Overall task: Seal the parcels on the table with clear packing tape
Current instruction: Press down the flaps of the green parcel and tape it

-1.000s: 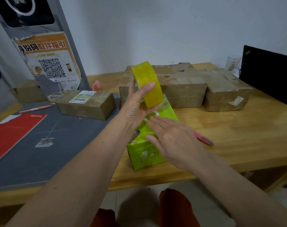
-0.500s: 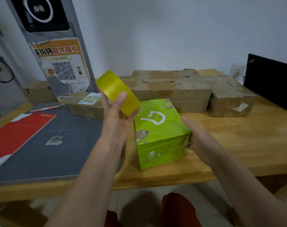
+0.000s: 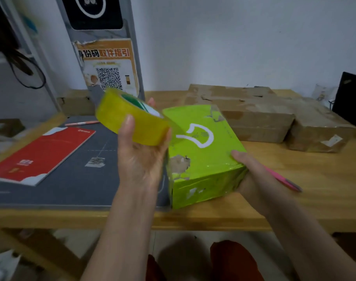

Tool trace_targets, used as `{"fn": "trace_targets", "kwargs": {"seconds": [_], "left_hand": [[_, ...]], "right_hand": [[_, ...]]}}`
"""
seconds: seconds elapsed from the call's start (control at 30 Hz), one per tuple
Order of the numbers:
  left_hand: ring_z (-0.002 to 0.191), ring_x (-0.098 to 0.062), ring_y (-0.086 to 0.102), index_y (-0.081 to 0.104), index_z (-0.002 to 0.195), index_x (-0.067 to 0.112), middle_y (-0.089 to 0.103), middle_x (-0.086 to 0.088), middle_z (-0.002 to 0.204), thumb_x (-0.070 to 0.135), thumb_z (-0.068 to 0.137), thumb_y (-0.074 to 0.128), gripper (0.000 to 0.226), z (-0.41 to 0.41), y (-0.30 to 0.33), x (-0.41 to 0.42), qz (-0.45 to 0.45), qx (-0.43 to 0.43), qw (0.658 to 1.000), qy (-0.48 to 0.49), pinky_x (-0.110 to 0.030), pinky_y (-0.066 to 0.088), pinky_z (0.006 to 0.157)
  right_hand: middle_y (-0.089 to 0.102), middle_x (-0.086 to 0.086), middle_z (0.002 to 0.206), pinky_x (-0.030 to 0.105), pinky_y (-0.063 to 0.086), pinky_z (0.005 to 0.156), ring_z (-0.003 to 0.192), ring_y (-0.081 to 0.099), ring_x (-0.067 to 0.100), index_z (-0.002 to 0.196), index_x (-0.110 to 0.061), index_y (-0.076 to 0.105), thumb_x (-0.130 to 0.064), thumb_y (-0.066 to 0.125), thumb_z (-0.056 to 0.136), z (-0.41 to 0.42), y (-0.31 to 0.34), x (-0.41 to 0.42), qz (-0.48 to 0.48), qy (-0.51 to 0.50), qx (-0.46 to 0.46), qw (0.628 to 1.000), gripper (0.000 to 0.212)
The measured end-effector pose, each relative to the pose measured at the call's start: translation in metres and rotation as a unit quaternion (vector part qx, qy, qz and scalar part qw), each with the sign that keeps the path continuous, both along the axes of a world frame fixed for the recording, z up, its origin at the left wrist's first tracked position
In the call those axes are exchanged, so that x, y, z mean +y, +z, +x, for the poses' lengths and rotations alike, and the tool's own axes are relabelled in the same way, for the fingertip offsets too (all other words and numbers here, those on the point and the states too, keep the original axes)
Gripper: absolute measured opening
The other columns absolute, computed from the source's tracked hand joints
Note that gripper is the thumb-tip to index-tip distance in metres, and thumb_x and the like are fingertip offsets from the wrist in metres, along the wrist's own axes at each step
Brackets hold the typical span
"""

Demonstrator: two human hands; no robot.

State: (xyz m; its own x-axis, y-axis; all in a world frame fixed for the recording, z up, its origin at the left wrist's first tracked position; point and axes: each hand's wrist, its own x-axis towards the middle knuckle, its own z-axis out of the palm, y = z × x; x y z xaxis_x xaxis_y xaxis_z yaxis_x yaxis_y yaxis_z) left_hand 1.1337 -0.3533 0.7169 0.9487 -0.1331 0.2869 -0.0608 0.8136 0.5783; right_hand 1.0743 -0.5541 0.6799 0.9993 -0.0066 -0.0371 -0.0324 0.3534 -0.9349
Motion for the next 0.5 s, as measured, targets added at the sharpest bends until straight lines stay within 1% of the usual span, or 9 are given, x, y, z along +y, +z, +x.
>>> {"fn": "trace_targets", "kwargs": {"seconds": [0.07, 0.1, 0.17, 0.2, 0.23, 0.3, 0.4, 0.43, 0.5], "left_hand": [[0.11, -0.021, 0.066, 0.049, 0.138, 0.011, 0.065, -0.002, 0.12, 0.043, 0.053, 0.091, 0.1, 0.001, 0.02, 0.024, 0.025, -0.044, 0.995, 0.087, -0.034, 0.058, 0.075], [0.106, -0.021, 0.066, 0.044, 0.141, 0.008, 0.061, -0.005, 0.12, 0.043, 0.053, 0.091, 0.106, 0.003, 0.028, 0.037, 0.046, -0.069, 0.989, 0.123, -0.036, 0.057, 0.077], [0.11, -0.023, 0.063, 0.032, 0.15, 0.007, 0.052, -0.009, 0.13, 0.046, 0.053, 0.093, 0.12, 0.008, 0.038, 0.063, 0.091, -0.093, 0.975, 0.179, -0.037, 0.056, 0.08], [0.113, -0.023, 0.062, 0.028, 0.153, 0.01, 0.051, -0.01, 0.135, 0.048, 0.052, 0.093, 0.126, 0.01, 0.04, 0.074, 0.106, -0.091, 0.971, 0.195, -0.036, 0.056, 0.08], [0.116, -0.023, 0.061, 0.026, 0.154, 0.013, 0.05, -0.011, 0.141, 0.05, 0.051, 0.093, 0.129, 0.012, 0.039, 0.083, 0.12, -0.086, 0.967, 0.206, -0.036, 0.056, 0.08], [0.115, -0.021, 0.064, 0.026, 0.154, 0.018, 0.052, -0.008, 0.141, 0.052, 0.049, 0.093, 0.129, 0.012, 0.034, 0.094, 0.151, -0.08, 0.959, 0.226, -0.037, 0.057, 0.078], [0.107, -0.024, 0.066, 0.026, 0.152, 0.021, 0.055, -0.003, 0.126, 0.054, 0.047, 0.093, 0.129, 0.014, 0.022, 0.106, 0.185, -0.064, 0.949, 0.245, -0.038, 0.057, 0.073], [0.108, -0.028, 0.065, 0.025, 0.152, 0.019, 0.053, -0.004, 0.125, 0.053, 0.047, 0.093, 0.13, 0.015, 0.018, 0.108, 0.192, -0.056, 0.948, 0.247, -0.038, 0.057, 0.07], [0.11, -0.034, 0.063, 0.023, 0.152, 0.018, 0.052, -0.007, 0.126, 0.049, 0.05, 0.094, 0.128, 0.017, 0.013, 0.11, 0.2, -0.044, 0.946, 0.251, -0.043, 0.058, 0.069]], "right_hand": [[0.073, 0.002, 0.11, 0.027, 0.056, 0.072, 0.095, 0.07, 0.013, 0.121, -0.016, 0.064, -0.025, 0.068, 0.074, 0.015, 0.008, 0.017, -0.035, 0.019, -0.028, 0.999, 0.048], [0.074, 0.002, 0.108, 0.024, 0.054, 0.072, 0.093, 0.07, 0.013, 0.117, -0.016, 0.067, -0.026, 0.069, 0.07, 0.025, 0.01, 0.027, -0.07, 0.03, -0.035, 0.996, 0.048], [0.075, 0.002, 0.099, 0.025, 0.051, 0.071, 0.087, 0.069, 0.013, 0.099, -0.018, 0.075, -0.037, 0.074, 0.055, 0.051, 0.013, 0.053, -0.127, 0.045, -0.023, 0.991, 0.047], [0.075, 0.004, 0.097, 0.026, 0.051, 0.071, 0.086, 0.069, 0.015, 0.091, -0.019, 0.077, -0.042, 0.074, 0.049, 0.065, 0.014, 0.069, -0.134, 0.052, -0.007, 0.99, 0.048], [0.075, 0.005, 0.098, 0.028, 0.051, 0.074, 0.088, 0.069, 0.017, 0.089, -0.02, 0.077, -0.045, 0.075, 0.046, 0.081, 0.015, 0.085, -0.134, 0.056, 0.009, 0.989, 0.05], [0.075, 0.004, 0.102, 0.031, 0.053, 0.078, 0.093, 0.069, 0.019, 0.091, -0.021, 0.076, -0.041, 0.078, 0.055, 0.112, 0.021, 0.117, -0.139, 0.061, 0.027, 0.988, 0.042], [0.071, -0.003, 0.109, 0.034, 0.052, 0.093, 0.103, 0.065, 0.018, 0.091, -0.026, 0.072, -0.035, 0.075, 0.078, 0.156, 0.031, 0.153, -0.165, 0.07, -0.004, 0.984, 0.015], [0.068, -0.008, 0.11, 0.032, 0.049, 0.097, 0.106, 0.063, 0.014, 0.095, -0.024, 0.072, -0.035, 0.072, 0.084, 0.168, 0.033, 0.16, -0.181, 0.064, -0.023, 0.981, 0.015], [0.061, -0.022, 0.1, 0.027, 0.044, 0.096, 0.101, 0.057, 0.004, 0.106, -0.018, 0.071, -0.032, 0.065, 0.092, 0.178, 0.037, 0.164, -0.196, 0.019, -0.062, 0.978, 0.021]]}}
